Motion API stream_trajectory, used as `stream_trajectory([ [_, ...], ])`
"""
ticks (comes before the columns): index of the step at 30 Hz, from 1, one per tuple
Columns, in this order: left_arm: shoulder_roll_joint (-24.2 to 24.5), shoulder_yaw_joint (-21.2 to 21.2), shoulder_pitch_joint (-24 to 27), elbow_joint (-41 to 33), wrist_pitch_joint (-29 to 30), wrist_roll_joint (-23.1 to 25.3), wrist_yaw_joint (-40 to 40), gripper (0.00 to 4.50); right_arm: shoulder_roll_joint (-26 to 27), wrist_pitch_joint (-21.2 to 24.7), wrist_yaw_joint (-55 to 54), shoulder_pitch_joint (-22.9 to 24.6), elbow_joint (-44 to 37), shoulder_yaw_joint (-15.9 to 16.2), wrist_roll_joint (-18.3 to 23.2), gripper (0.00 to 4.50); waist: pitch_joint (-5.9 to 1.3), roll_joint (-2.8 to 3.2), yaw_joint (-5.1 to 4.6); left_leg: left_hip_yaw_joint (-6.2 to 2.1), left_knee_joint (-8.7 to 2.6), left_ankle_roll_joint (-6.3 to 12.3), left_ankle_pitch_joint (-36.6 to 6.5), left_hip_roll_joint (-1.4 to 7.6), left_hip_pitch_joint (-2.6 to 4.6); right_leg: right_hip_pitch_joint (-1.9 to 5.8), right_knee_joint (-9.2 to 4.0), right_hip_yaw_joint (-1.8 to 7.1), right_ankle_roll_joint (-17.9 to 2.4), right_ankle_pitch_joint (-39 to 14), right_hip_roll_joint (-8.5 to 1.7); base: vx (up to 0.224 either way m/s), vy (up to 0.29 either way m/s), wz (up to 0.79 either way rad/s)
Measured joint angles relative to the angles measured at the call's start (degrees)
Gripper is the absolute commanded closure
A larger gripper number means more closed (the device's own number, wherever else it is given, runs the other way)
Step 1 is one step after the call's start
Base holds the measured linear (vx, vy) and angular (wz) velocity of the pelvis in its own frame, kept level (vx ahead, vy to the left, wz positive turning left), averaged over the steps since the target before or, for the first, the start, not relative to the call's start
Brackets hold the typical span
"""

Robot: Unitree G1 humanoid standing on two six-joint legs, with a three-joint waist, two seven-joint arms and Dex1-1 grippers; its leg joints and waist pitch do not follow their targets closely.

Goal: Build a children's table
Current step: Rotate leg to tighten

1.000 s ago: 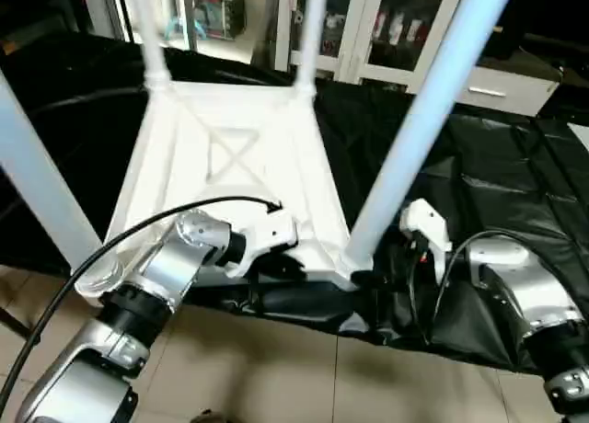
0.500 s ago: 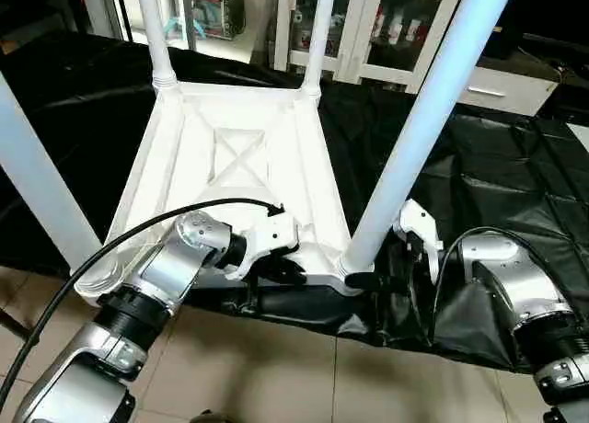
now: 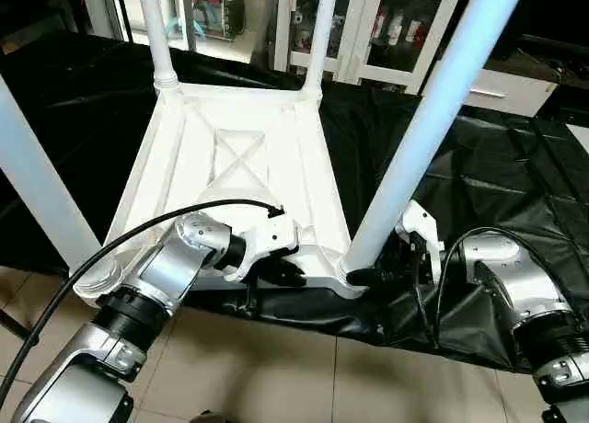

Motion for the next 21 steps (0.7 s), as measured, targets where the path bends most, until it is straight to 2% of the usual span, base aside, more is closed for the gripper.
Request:
stream_trajectory([
  [4, 0.0, -0.06, 0.0, 0.0, 0.11, 0.0, -0.11, 4.5, 0.11, 0.02, 0.22, -0.01, 0.34, -0.09, 0.16, 2.12, -0.02, -0.03, 0.0, 0.0, 0.01, 0.0, 0.0, 0.0, 0.04, 0.03, 0.01, 0.0, 0.0, 0.0, 0.0, 0.0, 0.0, 0.0],
  [8, -0.34, 0.13, -0.22, 0.78, 0.71, 0.42, 1.28, 4.5, 2.39, -1.22, -3.42, -0.27, 2.86, -0.72, -0.24, 2.16, -0.21, -0.32, -0.32, -0.02, 0.03, -0.02, 0.0, 0.03, 0.33, 0.26, 0.1, 0.0, 0.0, 0.0, 0.02, 0.0, 0.0, 0.0],
  [10, -2.91, 1.36, -1.67, 4.13, 1.79, 1.68, 6.34, 4.5, 4.86, -1.27, -10.96, -1.45, 5.31, -2.14, -1.42, 2.17, -0.28, -0.44, -0.91, -0.03, 0.1, -0.04, -0.01, 0.0, 0.6, 0.44, 0.11, 0.06, -0.09, 0.06, 0.02, 0.0, 0.0, 0.0],
  [12, -6.64, 2.81, -3.93, 8.96, 2.93, 2.8, 13.38, 4.5, 8.04, 1.15, -20.89, -2.79, 7.39, -4.5, -2.32, 2.24, -0.27, -0.52, -1.8, -0.14, 0.13, -0.05, -0.01, -0.02, 0.64, 0.46, -0.08, -0.01, 0.09, -0.05, 0.02, -0.071, 0.006, -0.06],
  [16, -13.09, 5.03, -7.04, 15.8, 5.79, 2.75, 24.47, 4.5, 13.08, 4.09, -37.4, -3.85, 9.12, -8.61, -2.57, 2.31, -0.24, -0.49, -2.66, -0.34, 0.2, -0.05, 0.0, -0.08, 0.59, 0.34, -0.42, -0.16, 0.12, -0.07, 0.0, -0.061, 0.013, -0.09],
  [19, -17.33, 6.68, -9.79, 21.24, 6.07, 2.83, 32.53, 4.5, 19.17, 3.46, -52.72, -5.85, 11.57, -11.01, -3.73, 2.38, -0.18, -0.33, -3.44, -0.44, 0.2, -0.05, 0.0, -0.09, 0.46, 0.17, -0.6, -0.27, 0.12, -0.07, 0.01, 0.0, 0.0, 0.0],
  [21, -19.88, 7.79, -11.63, 24.88, 5.33, 2.93, 36.9, 4.5, 23.22, 1.89, -63.1, -6.57, 12.51, -12.18, -5.47, 2.41, -0.14, -0.19, -3.53, -0.53, 0.18, -0.05, 0.0, -0.09, 0.23, -0.01, -0.78, -0.36, 0.12, -0.06, 0.02, 0.0, 0.0, 0.0],
])
